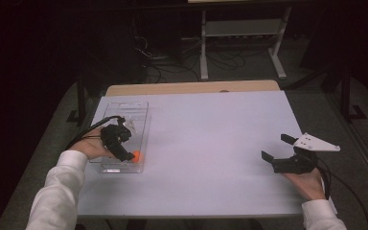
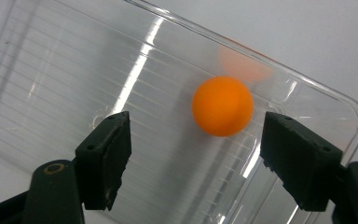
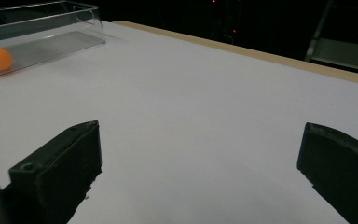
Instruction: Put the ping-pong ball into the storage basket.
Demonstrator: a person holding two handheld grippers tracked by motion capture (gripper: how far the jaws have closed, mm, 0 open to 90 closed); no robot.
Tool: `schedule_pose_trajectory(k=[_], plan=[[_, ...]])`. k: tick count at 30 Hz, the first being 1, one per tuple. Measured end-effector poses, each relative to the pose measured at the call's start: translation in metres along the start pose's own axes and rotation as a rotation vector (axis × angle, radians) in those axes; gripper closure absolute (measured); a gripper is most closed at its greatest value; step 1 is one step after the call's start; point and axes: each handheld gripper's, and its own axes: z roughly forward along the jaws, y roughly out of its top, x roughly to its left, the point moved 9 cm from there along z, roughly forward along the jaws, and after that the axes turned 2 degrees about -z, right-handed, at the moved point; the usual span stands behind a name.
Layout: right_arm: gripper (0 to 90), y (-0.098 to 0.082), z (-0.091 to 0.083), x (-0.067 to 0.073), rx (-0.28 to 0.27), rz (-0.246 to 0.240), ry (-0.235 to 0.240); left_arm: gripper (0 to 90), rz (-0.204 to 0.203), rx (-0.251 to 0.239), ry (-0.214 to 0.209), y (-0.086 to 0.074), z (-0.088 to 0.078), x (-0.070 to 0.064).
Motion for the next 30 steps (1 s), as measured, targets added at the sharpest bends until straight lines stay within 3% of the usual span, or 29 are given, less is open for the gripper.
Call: schedule_pose_trajectory(k=[14, 19, 30], plan=[[0.0, 0.0, 0.0, 0.001, 0.0, 0.003, 0.0, 4.2, -0.044, -0.035, 0.073, -0.001, -0.017, 0.008], [0.0, 0.001, -0.001, 0.001, -0.002, 0.004, 0.0, 0.0, -0.08, -0.094, 0.074, 0.003, -0.027, 0.01], [0.0, 0.001, 0.0, 0.002, -0.001, 0.006, -0.001, 0.0, -0.1, -0.199, 0.088, 0.002, -0.048, 0.008]])
